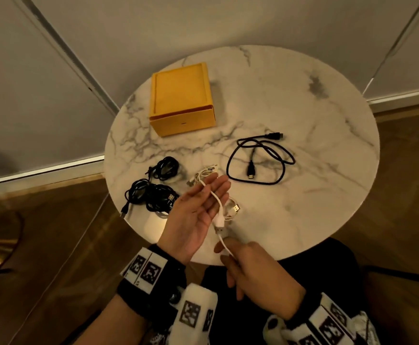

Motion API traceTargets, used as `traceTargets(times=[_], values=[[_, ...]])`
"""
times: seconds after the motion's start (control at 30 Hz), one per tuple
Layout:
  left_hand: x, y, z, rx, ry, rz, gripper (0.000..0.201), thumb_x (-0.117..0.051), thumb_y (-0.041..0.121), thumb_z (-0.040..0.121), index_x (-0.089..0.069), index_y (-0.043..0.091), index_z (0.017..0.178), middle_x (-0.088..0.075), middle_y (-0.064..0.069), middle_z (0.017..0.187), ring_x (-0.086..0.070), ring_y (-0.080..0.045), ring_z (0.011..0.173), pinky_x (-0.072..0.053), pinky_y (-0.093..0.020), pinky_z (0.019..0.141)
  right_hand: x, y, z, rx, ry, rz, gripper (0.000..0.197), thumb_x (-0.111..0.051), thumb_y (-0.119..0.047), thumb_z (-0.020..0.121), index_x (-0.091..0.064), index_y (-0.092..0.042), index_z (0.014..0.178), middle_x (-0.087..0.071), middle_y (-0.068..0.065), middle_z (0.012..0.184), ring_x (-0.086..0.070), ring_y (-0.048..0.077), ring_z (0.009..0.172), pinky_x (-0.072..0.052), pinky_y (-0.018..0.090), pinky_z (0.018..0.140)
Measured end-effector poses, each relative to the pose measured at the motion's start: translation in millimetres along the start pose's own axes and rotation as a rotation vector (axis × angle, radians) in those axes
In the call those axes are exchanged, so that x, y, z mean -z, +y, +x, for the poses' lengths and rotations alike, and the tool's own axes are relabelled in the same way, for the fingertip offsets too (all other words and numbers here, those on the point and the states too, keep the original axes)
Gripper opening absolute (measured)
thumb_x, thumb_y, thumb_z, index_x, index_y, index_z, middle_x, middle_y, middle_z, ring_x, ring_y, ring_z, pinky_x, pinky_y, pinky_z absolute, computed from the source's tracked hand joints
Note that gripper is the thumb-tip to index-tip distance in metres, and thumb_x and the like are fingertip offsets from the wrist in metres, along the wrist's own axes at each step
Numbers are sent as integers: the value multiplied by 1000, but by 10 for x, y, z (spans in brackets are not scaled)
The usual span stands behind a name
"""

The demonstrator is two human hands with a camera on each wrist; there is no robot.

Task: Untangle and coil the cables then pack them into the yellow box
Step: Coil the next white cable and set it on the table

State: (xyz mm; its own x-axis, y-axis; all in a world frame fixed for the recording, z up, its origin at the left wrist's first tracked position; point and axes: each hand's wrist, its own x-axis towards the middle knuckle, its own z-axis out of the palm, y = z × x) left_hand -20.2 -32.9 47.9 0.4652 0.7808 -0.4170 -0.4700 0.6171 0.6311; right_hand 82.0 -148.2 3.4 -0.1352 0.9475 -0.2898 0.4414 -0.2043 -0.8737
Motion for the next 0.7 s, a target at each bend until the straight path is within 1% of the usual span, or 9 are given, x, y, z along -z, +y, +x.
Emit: traceTargets(times=[0.07, 0.1, 0.2, 0.3, 0.37, 0.43, 0.5, 0.57, 0.7], values=[[33, -53, -11, -48, -28, 109, 30, -40, 1, 95, -55, -3, 121, -70, -16, 108, -69, -25, 101, -56, -30, 85, 2, -31, -17, 64, 16, -185, 18, -37, -27, 102, -51, -22, 113, -65, 14, 84, -63, 30, 64, -53, 41, 69], [52, -83, -24, -77, -38, 173, 29, -42, 1, 94, -56, -2, 119, -71, -16, 105, -69, -25, 99, -56, -30, 83, 16, -46, -31, 90, 25, -277, 19, -37, -29, 102, -51, -20, 111, -64, 14, 87, -62, 32, 72, -51, 42, 72], [86, -87, -54, -182, -57, 306, 29, -47, 4, 91, -58, -4, 117, -71, -18, 100, -70, -27, 93, -55, -28, 79, 79, -71, -29, 143, 85, -393, 22, -40, -33, 101, -56, -21, 105, -65, 12, 91, -59, 32, 86, -44, 38, 75], [89, -52, -61, -173, -31, 185, 29, -48, 5, 89, -59, -2, 115, -71, -16, 104, -69, -25, 98, -56, -30, 83, 42, -118, -27, 168, 51, -346, 22, -42, -32, 101, -59, -18, 97, -65, 13, 82, -60, 31, 80, -46, 40, 73], [71, -38, -56, -154, -4, 57, 25, -45, 3, 92, -60, 0, 112, -72, -14, 104, -70, -22, 97, -56, -29, 82, -51, -155, -34, 179, 19, -346, 22, -41, -32, 102, -57, -17, 99, -63, 13, 81, -59, 32, 79, -46, 43, 72], [72, -46, -52, -181, 4, 38, 25, -45, 3, 93, -60, 0, 111, -72, -14, 104, -70, -23, 97, -56, -29, 83, -56, -186, -32, 182, 30, -331, 23, -40, -32, 102, -57, -17, 101, -63, 13, 80, -60, 32, 77, -47, 43, 71], [104, -53, -66, -219, -9, 148, 23, -51, 4, 90, -61, -1, 110, -72, -15, 99, -70, -25, 95, -55, -32, 84, 41, -207, -26, 209, 57, -298, 21, -43, -32, 100, -58, -18, 97, -65, 13, 78, -61, 31, 74, -48, 41, 69], [148, -63, -113, -213, -44, 381, 20, -56, 6, 90, -63, 1, 107, -72, -14, 92, -70, -26, 88, -52, -35, 82, 176, -225, -30, 243, 101, -330, 19, -45, -35, 96, -59, -24, 93, -65, 12, 77, -60, 32, 75, -48, 41, 67], [200, -83, -216, -130, -153, 774, 20, -50, -2, 94, -66, 2, 107, -74, -16, 90, -71, -28, 86, -52, -37, 80, 417, -173, -48, 281, 226, -494, 18, -51, -38, 83, -66, -28, 88, -68, 1, 75, -63, 29, 73, -45, 34, 58]])
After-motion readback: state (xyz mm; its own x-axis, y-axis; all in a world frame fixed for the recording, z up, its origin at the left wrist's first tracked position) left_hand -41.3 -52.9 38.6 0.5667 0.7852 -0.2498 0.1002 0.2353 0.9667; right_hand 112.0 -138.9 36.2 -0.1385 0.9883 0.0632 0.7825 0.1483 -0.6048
